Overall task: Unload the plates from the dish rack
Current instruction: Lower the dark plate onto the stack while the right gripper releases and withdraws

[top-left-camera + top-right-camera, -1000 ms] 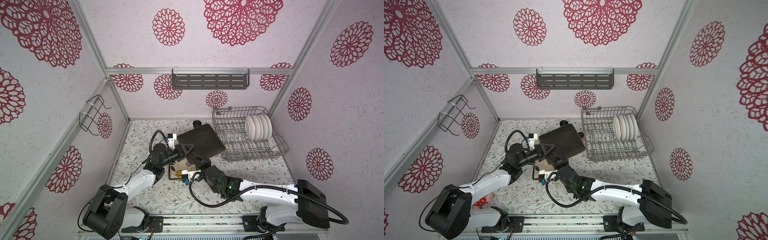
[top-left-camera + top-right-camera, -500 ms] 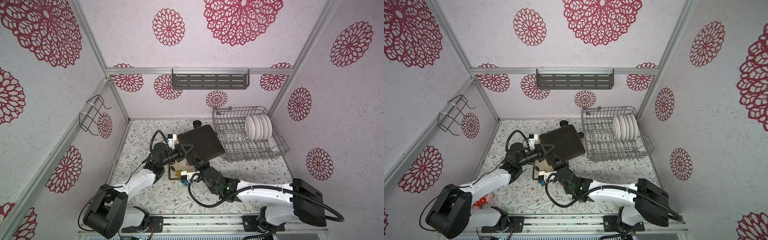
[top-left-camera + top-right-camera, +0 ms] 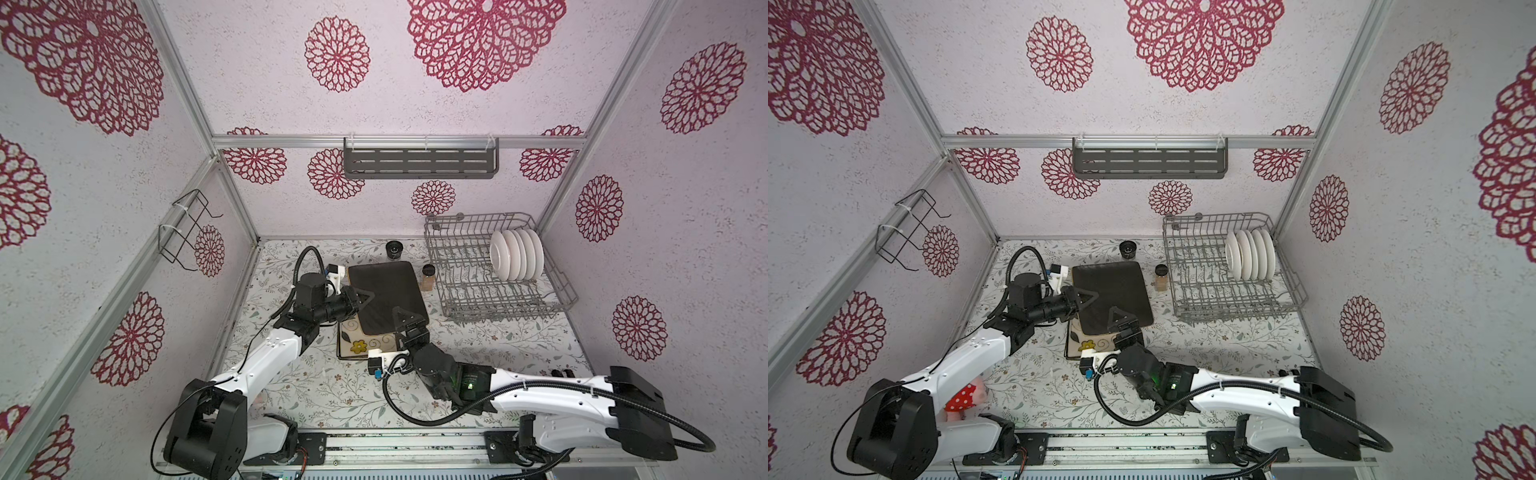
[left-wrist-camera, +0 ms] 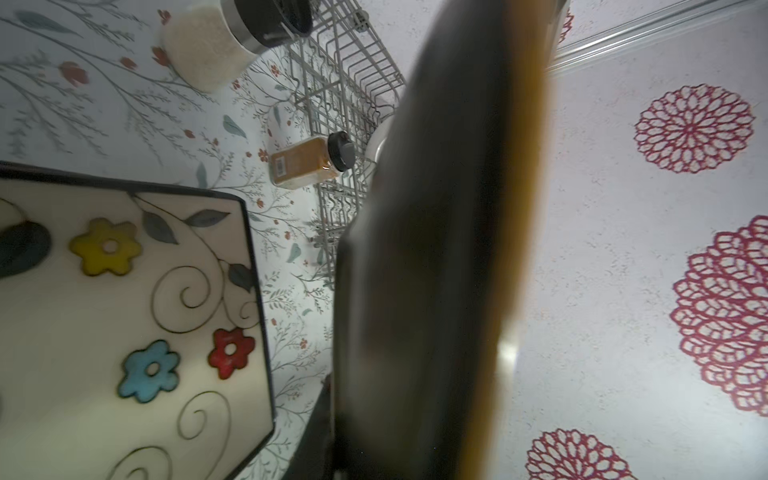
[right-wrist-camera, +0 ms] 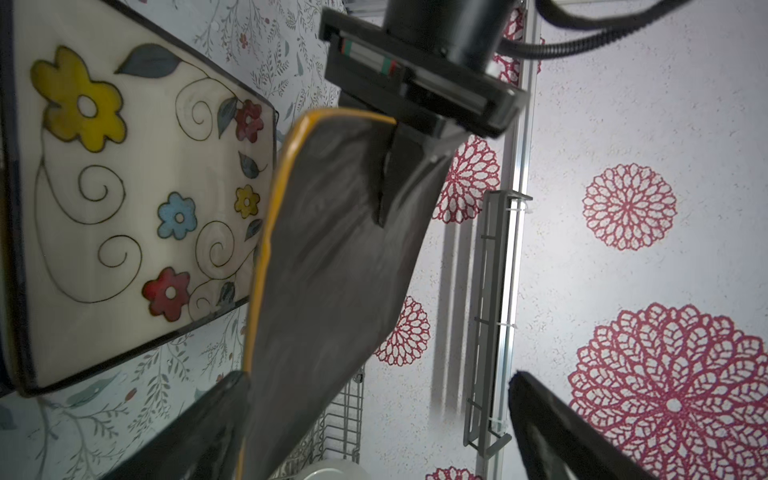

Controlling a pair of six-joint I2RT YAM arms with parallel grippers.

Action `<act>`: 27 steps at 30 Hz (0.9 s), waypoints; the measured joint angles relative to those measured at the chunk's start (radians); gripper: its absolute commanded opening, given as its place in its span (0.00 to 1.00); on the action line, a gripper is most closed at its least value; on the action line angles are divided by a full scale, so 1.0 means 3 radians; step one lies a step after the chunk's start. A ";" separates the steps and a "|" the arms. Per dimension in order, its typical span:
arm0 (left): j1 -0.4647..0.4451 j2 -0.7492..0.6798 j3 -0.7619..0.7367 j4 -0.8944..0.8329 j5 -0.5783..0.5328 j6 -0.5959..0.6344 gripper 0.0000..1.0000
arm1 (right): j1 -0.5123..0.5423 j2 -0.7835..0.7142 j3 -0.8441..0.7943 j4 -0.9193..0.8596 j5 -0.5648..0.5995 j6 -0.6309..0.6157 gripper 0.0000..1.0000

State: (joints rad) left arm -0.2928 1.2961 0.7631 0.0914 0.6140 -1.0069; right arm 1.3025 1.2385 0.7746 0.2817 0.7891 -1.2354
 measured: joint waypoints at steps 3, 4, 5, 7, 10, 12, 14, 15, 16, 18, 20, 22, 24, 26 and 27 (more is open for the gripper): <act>0.0125 -0.0003 0.0081 -0.0337 -0.0015 0.0242 0.00 | -0.0001 -0.0347 -0.0001 -0.0409 -0.0088 0.0529 0.99; 0.0167 -0.0003 0.0117 -0.0460 -0.0022 0.0326 0.00 | -0.0003 -0.0465 -0.0006 -0.0542 -0.0134 0.0715 0.99; 0.0212 -0.0004 0.0156 -0.0585 -0.0024 0.0416 0.00 | -0.0003 -0.0587 -0.0018 -0.0664 -0.0179 0.0909 0.99; 0.0286 -0.0013 0.0223 -0.0778 -0.0033 0.0561 0.00 | -0.0013 -0.0795 -0.0050 -0.0863 -0.0229 0.1273 0.99; 0.0360 -0.0039 0.0304 -0.1007 -0.0060 0.0741 0.00 | -0.0060 -0.1052 -0.0098 -0.1116 -0.0298 0.1820 0.99; 0.0383 -0.0046 0.0350 -0.1115 -0.0072 0.0841 0.00 | -0.0153 -0.1171 -0.0104 -0.1266 -0.0329 0.2247 0.99; 0.0383 -0.0046 0.0401 -0.1258 -0.0070 0.0951 0.00 | -0.0352 -0.1256 -0.0075 -0.1429 -0.0404 0.2738 0.99; 0.0383 -0.0051 0.0417 -0.1321 -0.0065 0.0999 0.00 | -0.0448 -0.1286 -0.0061 -0.1484 -0.0427 0.2939 0.98; 0.0383 -0.0061 0.0427 -0.1377 -0.0066 0.1036 0.00 | -0.0562 -0.1324 -0.0053 -0.1536 -0.0467 0.3164 0.98; 0.0383 -0.0097 0.0429 -0.1478 -0.0066 0.1118 0.00 | -0.0740 -0.1401 -0.0052 -0.1614 -0.0561 0.3525 0.98; 0.0384 -0.0142 0.0429 -0.1573 -0.0065 0.1177 0.00 | -0.0893 -0.1471 -0.0053 -0.1670 -0.0687 0.3854 0.97; 0.0384 -0.0175 0.0429 -0.1638 -0.0061 0.1223 0.00 | -0.1052 -0.1497 -0.0051 -0.1718 -0.0867 0.4134 0.95; 0.0384 -0.0195 0.0429 -0.1691 -0.0053 0.1265 0.00 | -0.1310 -0.1453 -0.0023 -0.1785 -0.1122 0.4403 0.94; 0.0384 -0.0200 0.0429 -0.1737 -0.0052 0.1302 0.00 | -0.1617 -0.1314 0.0041 -0.1841 -0.1439 0.4659 0.93; 0.0384 -0.0200 0.0429 -0.1752 -0.0052 0.1314 0.00 | -0.1719 -0.1227 0.0069 -0.1854 -0.1562 0.4740 0.92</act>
State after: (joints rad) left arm -0.1776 1.2362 0.8917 -0.4343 0.5983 -0.6128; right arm 0.7868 0.8703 0.7952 -0.2745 0.3206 0.1867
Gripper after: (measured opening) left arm 0.168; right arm 0.931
